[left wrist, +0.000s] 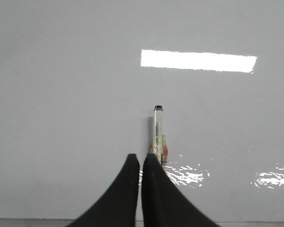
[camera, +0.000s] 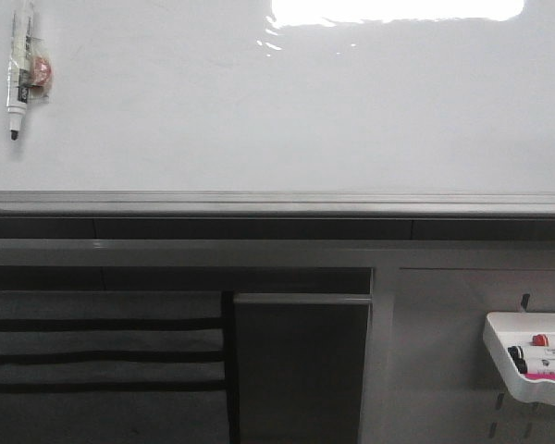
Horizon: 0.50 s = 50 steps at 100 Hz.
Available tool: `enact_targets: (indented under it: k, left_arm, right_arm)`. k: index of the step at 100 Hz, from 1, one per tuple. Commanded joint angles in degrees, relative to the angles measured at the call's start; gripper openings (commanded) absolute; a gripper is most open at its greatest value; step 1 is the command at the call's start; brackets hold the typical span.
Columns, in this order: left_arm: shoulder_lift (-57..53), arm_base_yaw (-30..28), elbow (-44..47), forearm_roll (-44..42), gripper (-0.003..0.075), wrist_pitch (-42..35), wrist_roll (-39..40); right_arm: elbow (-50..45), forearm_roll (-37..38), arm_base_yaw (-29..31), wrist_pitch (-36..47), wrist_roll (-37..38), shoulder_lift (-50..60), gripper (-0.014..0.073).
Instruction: Write number 3 on whiteboard
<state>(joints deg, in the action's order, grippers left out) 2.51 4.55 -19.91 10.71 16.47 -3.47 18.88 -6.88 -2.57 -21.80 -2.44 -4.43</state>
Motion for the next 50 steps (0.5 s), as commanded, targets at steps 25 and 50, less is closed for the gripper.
enact_targets:
  k: [25,50]
  left_arm:
    - [15.0,-0.1,-17.7,-3.0,-0.0020,11.7,0.2]
    - [17.9,-0.1,-16.9,-3.0,-0.0020,11.8,0.2]
  right_arm:
    - [18.3,-0.1,0.4,-6.7,-5.4,-18.2,-0.0069]
    - [18.7,-0.1,0.4,-6.7,-5.4,-21.4,-0.0069]
